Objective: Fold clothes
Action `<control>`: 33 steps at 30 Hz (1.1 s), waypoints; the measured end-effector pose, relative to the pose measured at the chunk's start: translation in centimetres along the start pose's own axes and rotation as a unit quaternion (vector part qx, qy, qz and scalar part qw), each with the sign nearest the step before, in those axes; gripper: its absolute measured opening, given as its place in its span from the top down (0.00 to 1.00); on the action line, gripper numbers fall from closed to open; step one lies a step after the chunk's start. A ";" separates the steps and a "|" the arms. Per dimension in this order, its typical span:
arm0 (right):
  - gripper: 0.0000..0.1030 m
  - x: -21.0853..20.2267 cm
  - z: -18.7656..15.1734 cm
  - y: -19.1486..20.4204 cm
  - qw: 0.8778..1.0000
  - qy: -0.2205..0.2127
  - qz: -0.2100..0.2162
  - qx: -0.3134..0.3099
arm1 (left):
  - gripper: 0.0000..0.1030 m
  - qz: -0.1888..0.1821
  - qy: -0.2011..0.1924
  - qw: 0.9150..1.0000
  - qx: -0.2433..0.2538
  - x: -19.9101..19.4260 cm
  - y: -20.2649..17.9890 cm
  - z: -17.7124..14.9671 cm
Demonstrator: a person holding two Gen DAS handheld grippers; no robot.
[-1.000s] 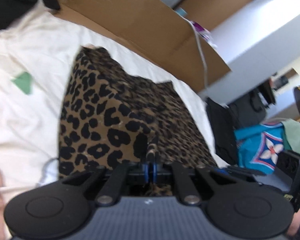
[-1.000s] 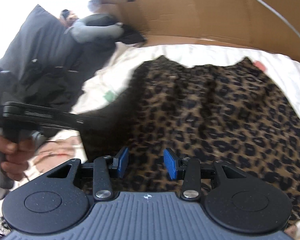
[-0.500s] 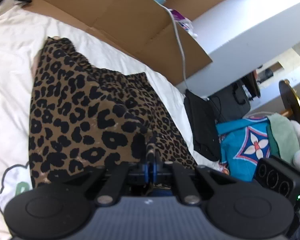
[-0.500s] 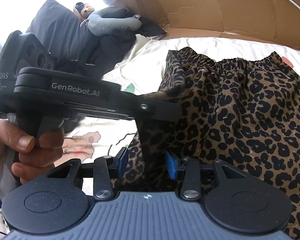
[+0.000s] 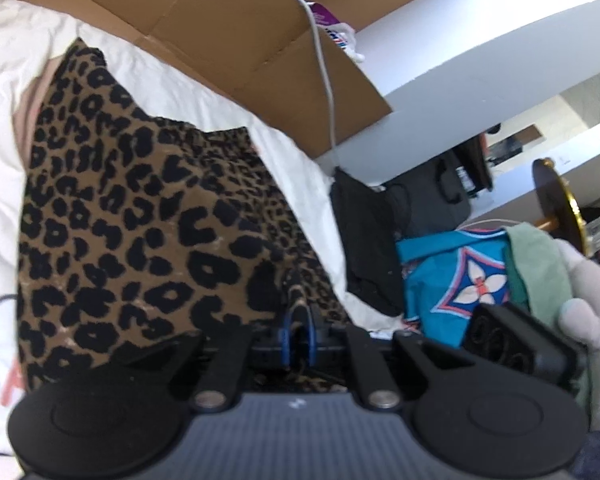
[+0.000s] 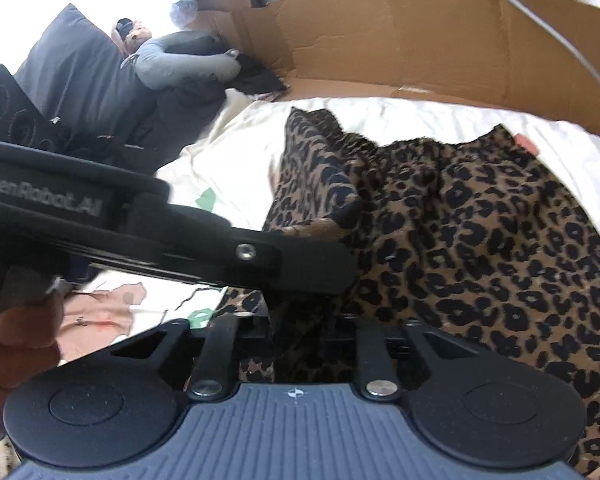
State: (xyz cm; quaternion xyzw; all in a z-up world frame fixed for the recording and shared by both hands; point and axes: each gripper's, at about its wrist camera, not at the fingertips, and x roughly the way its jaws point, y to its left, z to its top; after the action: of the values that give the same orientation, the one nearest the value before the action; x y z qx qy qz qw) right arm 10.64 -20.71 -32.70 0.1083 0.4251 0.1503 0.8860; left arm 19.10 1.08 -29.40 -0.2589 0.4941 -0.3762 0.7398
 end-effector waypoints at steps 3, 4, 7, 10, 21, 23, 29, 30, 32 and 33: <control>0.97 -0.5 -0.2 -0.8 1.000 -0.003 -0.005 0.003 | 0.89 -0.003 -0.007 1.000 0.002 -0.2 -0.5 0.0; 0.98 -0.7 -0.3 -1.1 1.000 -0.003 -0.006 0.007 | 0.89 -0.003 -0.015 1.000 0.006 -0.5 -0.7 0.0; 0.98 -1.3 -0.4 -2.2 1.000 -0.005 -0.007 0.025 | 0.88 0.002 -0.035 0.999 0.019 -1.7 -1.1 0.3; 0.98 -1.8 -0.6 -3.5 0.999 -0.008 -0.012 0.045 | 0.86 0.019 -0.048 0.998 0.028 -2.8 -0.9 0.5; 0.99 -3.2 -1.7 -7.1 0.995 -0.033 -0.030 0.092 | 0.86 0.174 0.008 0.984 0.022 -4.3 1.6 0.6; 0.99 -3.7 -1.6 -7.6 0.994 -0.034 -0.034 0.094 | 0.86 0.196 0.018 0.980 0.024 -4.5 1.9 0.6; 0.99 -4.4 -1.8 -8.7 0.992 -0.030 -0.046 0.114 | 0.86 0.235 0.035 0.971 0.005 -3.8 2.7 0.9; 0.99 -4.6 -1.9 -8.8 0.992 -0.032 -0.047 0.115 | 0.86 0.245 0.037 0.969 0.005 -3.6 2.6 0.9; 0.99 -5.0 -2.1 -9.2 0.991 -0.034 -0.050 0.121 | 0.86 0.256 0.042 0.966 -0.002 -3.2 2.6 1.1; 0.99 -5.2 -2.2 -9.6 0.990 -0.036 -0.052 0.126 | 0.86 0.258 0.043 0.965 -0.006 -3.2 2.5 1.2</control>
State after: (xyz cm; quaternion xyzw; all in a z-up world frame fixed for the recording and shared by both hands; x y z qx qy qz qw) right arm 7.50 -31.32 -33.40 0.2017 0.4134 0.0453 0.8868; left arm 20.22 5.13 -29.16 -0.1104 0.5777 -0.1809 0.7882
